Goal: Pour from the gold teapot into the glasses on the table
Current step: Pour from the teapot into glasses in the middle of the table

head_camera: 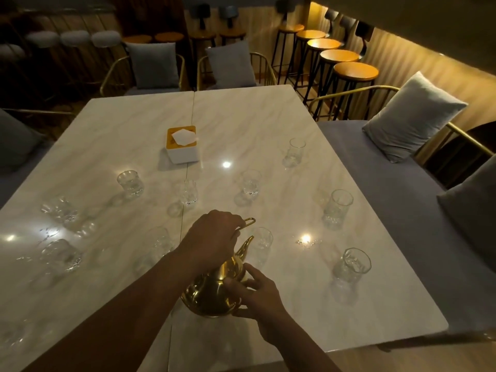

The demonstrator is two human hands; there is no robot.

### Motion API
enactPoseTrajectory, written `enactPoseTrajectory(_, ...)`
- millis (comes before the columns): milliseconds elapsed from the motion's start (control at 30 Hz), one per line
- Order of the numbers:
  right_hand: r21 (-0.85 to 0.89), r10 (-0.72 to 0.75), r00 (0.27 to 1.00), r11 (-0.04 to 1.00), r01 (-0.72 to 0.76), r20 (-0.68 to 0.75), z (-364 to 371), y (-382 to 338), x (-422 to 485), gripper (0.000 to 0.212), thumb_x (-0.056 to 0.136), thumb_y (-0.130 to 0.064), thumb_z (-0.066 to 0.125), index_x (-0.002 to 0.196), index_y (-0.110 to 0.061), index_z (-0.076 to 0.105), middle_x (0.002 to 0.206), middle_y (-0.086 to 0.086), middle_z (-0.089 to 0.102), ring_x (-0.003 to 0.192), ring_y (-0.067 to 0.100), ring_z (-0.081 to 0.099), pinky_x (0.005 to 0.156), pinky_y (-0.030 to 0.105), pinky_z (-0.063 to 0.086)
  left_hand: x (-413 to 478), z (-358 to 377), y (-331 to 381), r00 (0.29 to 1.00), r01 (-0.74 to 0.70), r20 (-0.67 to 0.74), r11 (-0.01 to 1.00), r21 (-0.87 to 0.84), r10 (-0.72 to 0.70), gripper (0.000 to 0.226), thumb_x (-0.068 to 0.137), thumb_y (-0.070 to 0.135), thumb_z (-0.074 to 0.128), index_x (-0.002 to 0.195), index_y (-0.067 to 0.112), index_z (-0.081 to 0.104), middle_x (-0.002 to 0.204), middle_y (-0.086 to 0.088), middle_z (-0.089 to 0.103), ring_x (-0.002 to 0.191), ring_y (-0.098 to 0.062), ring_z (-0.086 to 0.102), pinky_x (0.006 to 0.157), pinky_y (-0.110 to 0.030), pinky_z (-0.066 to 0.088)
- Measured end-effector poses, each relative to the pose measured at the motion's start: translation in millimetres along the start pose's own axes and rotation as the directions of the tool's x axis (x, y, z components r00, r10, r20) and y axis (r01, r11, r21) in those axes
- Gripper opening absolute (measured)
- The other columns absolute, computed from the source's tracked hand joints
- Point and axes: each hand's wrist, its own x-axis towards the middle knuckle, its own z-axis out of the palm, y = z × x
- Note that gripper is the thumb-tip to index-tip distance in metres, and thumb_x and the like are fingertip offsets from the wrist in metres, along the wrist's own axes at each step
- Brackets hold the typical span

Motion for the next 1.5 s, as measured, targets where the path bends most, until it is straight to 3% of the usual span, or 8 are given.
enactPoseTrajectory(267,0.065,0.07,0.996,0.995,-0.073,0.046,-13.4,1.9,9.2,0.035,0.072,-0.04,0.088,0.1,-0.043,0.066,0.106,-0.001,0.071,0.097,0.024,0.07,0.076,0.041,0.064,15.7,4.5,14.1,1.0,-0.015,0.012,0.998,0.055,0.014,0.027,0.091,0.026,0.059,0.117,0.023,0.067,0.107,0.001,0.073,0.091,-0.018,0.067,0.082,-0.035,0.056)
enactPoseTrajectory(533,0.091,0.096,0.994,0.991,-0.101,0.061,-21.1,6.5,17.0,0.056,0.07,-0.04,0.088,0.121,-0.035,0.064,0.11,0.004,0.073,0.097,0.028,0.071,0.077,0.044,0.064,24.9,7.7,21.3,1.0,-0.011,0.005,0.998,0.054,0.011,0.026,0.09,0.026,0.062,0.115,0.025,0.069,0.105,0.002,0.073,0.09,-0.019,0.068,0.078,-0.028,0.052)
enactPoseTrajectory(767,0.087,0.117,0.991,0.989,-0.123,0.069,-24.0,9.7,22.7,0.066,0.069,-0.039,0.09,0.128,-0.033,0.06,0.107,0.002,0.073,0.095,0.028,0.072,0.075,0.044,0.064,27.4,9.6,19.9,1.0,0.0,-0.007,0.999,0.042,0.0,0.024,0.088,0.026,0.063,0.111,0.026,0.071,0.102,0.001,0.074,0.086,-0.019,0.069,0.078,-0.033,0.057)
enactPoseTrajectory(1500,0.083,0.15,0.988,0.985,-0.154,0.045,-20.3,14.8,31.6,0.082,0.069,-0.04,0.089,0.141,-0.027,0.053,0.107,0.002,0.074,0.097,0.03,0.073,0.08,0.049,0.063,32.3,10.0,12.9,1.0,0.004,-0.006,0.999,0.042,-0.004,0.023,0.089,0.027,0.063,0.11,0.027,0.071,0.102,0.001,0.074,0.087,-0.019,0.069,0.075,-0.03,0.054)
